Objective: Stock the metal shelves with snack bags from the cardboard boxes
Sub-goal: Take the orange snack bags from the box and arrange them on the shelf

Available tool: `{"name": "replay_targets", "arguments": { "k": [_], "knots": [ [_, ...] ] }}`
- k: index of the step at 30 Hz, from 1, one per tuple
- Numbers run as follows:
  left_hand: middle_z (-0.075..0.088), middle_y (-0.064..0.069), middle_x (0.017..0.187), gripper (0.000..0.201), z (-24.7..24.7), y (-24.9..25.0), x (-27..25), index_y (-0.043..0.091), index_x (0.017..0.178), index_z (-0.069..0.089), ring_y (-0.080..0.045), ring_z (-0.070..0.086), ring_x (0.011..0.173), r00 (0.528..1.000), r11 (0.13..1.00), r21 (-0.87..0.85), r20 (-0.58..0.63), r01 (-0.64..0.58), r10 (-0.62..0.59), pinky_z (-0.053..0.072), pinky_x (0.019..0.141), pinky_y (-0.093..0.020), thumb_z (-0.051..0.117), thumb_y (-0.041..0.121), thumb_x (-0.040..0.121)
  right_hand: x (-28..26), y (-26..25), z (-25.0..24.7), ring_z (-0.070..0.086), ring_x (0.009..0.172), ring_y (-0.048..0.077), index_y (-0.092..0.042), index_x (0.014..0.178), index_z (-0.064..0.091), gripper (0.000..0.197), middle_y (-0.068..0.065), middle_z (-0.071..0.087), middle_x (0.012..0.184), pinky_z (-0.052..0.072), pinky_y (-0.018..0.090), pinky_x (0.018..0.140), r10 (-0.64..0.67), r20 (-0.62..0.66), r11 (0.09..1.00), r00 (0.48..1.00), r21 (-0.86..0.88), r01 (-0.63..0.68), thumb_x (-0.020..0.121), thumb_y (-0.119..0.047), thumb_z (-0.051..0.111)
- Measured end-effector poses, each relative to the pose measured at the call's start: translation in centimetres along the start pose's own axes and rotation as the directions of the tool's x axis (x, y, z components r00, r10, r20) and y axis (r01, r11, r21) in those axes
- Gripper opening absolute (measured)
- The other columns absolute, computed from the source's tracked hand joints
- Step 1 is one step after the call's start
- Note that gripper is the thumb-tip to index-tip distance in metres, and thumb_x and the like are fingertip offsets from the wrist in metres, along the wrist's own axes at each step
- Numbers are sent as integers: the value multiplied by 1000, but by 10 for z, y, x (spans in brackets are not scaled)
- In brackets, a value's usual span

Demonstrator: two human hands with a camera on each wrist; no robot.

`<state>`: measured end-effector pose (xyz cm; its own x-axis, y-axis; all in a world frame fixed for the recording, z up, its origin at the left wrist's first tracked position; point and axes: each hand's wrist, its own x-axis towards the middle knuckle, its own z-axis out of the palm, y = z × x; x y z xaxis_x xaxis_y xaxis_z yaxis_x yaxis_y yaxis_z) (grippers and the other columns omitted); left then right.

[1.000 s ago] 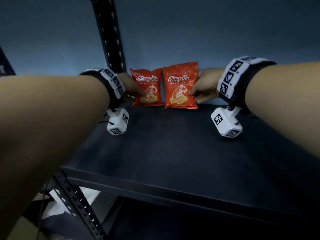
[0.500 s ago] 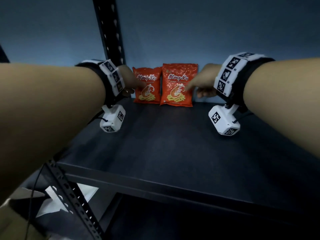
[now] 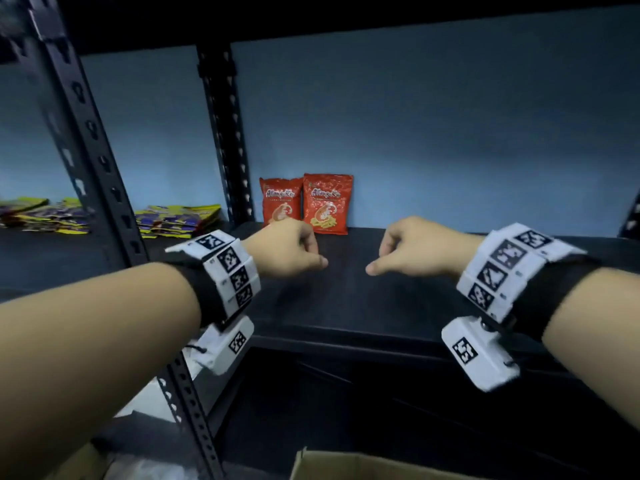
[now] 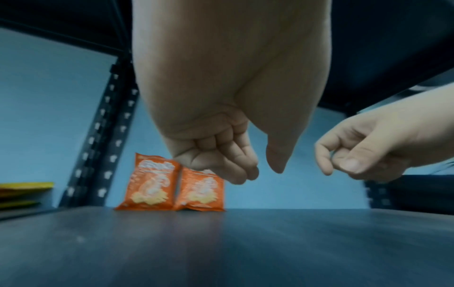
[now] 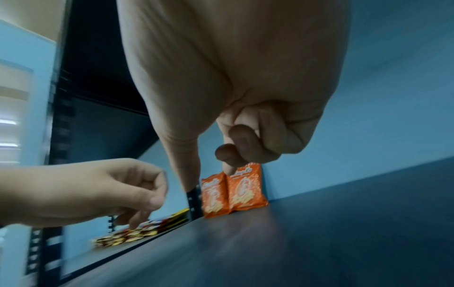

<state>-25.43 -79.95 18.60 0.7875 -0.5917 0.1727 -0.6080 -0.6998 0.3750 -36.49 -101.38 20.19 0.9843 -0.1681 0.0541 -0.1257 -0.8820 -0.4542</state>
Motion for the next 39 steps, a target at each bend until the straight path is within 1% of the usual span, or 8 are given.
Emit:
{"name": "replay_targets", "arguments": {
  "k": [5, 11, 19, 24, 27, 30, 34, 39],
  "knots": [
    [67, 10, 68, 26, 31, 42, -50, 21, 85, 68, -2, 59, 59, 977, 991, -96, 188, -88, 105, 44, 59, -20, 82, 43, 83, -78, 26, 18, 50, 46, -1, -16, 86, 69, 33, -11, 59, 55, 38, 19, 52, -28, 3, 990, 1000, 142, 28, 75, -41, 89],
    [70, 8, 68, 30, 89, 60, -93, 13, 98, 66, -9, 66, 63, 838, 983, -181, 530, -37, 129, 52, 66, -26, 79, 38, 88, -143, 79, 54, 46, 43, 5, -10, 96, 66, 31, -7, 57, 52, 36, 21, 50, -45, 217, 956, 975, 291, -20, 81, -28, 87],
    [75, 5, 79, 31, 198, 65, -128, 22, 97, 69, -8, 68, 70, 756, 996, -87, 652, -3, 59, 58, 75, -35, 80, 46, 83, -172, 132, 144, 66, 61, 17, -16, 100, 66, 37, 5, 73, 73, 53, 33, 60, 82, 474, 947, 877, 238, -217, 79, -38, 88],
    [74, 5, 94, 34, 266, 34, -152, 23, 102, 72, -13, 68, 83, 711, 998, 26, 701, 51, -55, 58, 81, -31, 77, 45, 76, -182, 160, 211, 61, 57, 8, -15, 101, 69, 30, -6, 67, 71, 47, 20, 49, 229, 551, 925, 802, 134, -357, 81, -30, 86],
    [72, 4, 111, 45, 291, 11, -160, 24, 120, 69, -9, 62, 89, 687, 985, 173, 714, 14, -135, 56, 88, -30, 77, 45, 81, -185, 181, 253, 66, 72, 13, -18, 87, 68, 21, -8, 64, 72, 52, 26, 60, 285, 588, 903, 757, 101, -418, 80, -28, 86],
    [66, 9, 101, 41, 308, -5, -170, 19, 125, 67, -5, 54, 81, 686, 980, 196, 710, 19, -156, 44, 75, -16, 76, 34, 88, -192, 198, 290, 69, 94, 21, -30, 79, 68, 27, -11, 71, 90, 58, 34, 86, 310, 595, 918, 741, 15, -396, 70, -51, 81],
    [70, 5, 119, 38, 329, -8, -185, 21, 125, 65, -12, 64, 103, 672, 982, -21, 731, 187, -113, 46, 84, -19, 74, 30, 90, -198, 218, 335, 63, 113, 18, -48, 121, 63, 48, -15, 66, 124, 51, 35, 98, 296, 627, 948, 720, -103, -300, 73, -47, 65],
    [64, 4, 129, 64, 356, -20, -195, 22, 138, 53, -20, 63, 120, 628, 963, 23, 754, 268, -192, 48, 106, -36, 82, 33, 82, -208, 228, 369, 61, 122, 25, -23, 143, 54, 58, 5, 61, 139, 50, 25, 97, 351, 615, 921, 706, -90, -380, 88, -12, 68]
  ]
}}
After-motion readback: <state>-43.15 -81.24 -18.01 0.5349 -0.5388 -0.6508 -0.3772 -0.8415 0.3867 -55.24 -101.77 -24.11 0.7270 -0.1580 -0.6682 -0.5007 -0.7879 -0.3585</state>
